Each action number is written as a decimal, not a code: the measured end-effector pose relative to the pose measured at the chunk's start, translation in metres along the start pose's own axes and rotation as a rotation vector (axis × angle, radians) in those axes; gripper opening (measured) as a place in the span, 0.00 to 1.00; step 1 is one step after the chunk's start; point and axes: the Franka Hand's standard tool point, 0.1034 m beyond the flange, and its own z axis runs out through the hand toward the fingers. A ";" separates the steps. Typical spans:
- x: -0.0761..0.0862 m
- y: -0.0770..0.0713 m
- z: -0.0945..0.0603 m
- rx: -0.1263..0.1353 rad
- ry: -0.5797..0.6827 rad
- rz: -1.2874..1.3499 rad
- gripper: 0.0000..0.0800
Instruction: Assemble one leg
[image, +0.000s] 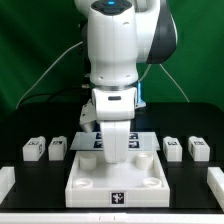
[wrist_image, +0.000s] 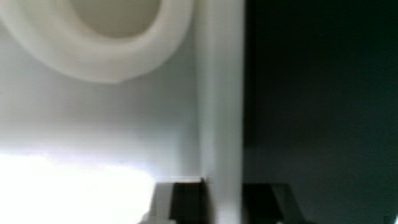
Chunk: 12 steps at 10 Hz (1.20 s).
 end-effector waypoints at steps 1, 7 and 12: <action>0.000 0.001 -0.001 -0.003 0.000 0.000 0.08; 0.000 0.001 -0.001 -0.004 0.000 0.001 0.08; 0.036 0.034 -0.014 -0.039 0.017 -0.021 0.08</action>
Offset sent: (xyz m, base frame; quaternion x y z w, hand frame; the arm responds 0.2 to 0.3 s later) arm 0.0000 0.0000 0.0000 0.0000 0.0000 0.0000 1.0000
